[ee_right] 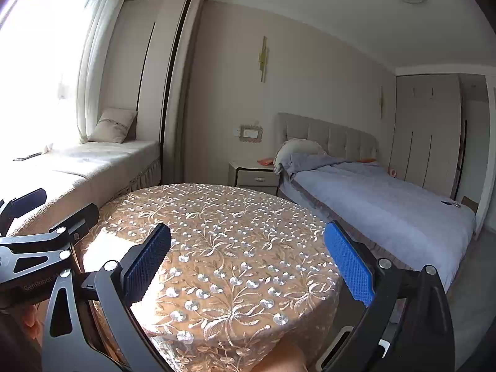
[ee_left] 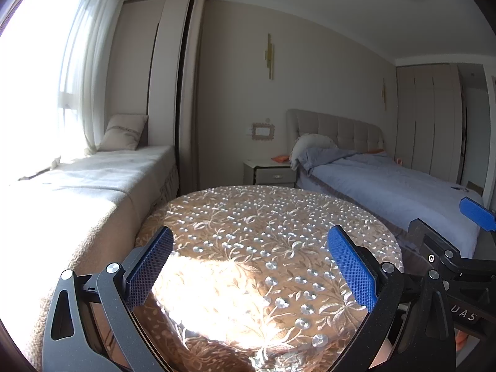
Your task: Collect trash
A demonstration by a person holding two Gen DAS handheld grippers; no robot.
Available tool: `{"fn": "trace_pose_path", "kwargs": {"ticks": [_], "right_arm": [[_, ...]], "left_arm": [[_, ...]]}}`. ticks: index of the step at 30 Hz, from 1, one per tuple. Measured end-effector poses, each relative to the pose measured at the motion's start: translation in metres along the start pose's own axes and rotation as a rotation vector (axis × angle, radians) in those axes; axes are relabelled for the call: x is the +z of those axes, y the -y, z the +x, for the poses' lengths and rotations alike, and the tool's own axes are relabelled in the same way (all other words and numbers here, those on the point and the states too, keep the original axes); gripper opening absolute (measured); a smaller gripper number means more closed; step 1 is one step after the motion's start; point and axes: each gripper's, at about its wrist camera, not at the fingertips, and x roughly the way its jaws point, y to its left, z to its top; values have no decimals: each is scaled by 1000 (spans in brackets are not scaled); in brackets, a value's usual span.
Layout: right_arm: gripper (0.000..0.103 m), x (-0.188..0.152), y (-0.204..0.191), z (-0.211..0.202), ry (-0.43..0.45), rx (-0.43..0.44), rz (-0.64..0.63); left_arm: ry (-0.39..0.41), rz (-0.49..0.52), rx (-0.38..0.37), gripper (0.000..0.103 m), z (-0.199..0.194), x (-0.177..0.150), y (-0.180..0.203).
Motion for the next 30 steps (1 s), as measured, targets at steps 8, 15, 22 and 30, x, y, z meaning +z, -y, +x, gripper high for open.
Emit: {"fn": "trace_pose_path", "kwargs": {"ticks": [8, 15, 22, 30], "right_arm": [[99, 1, 1, 1, 5, 6, 3], [98, 0, 0, 2, 4, 4, -1], [99, 1, 0, 3, 4, 6, -4], [99, -1, 2, 2, 3, 10, 4]], "left_arm": [[11, 3, 5, 98, -2, 0, -1], [5, 7, -2, 98, 0, 1, -1], [10, 11, 9, 98, -2, 1, 0], [41, 32, 37, 98, -6, 3, 4]]}}
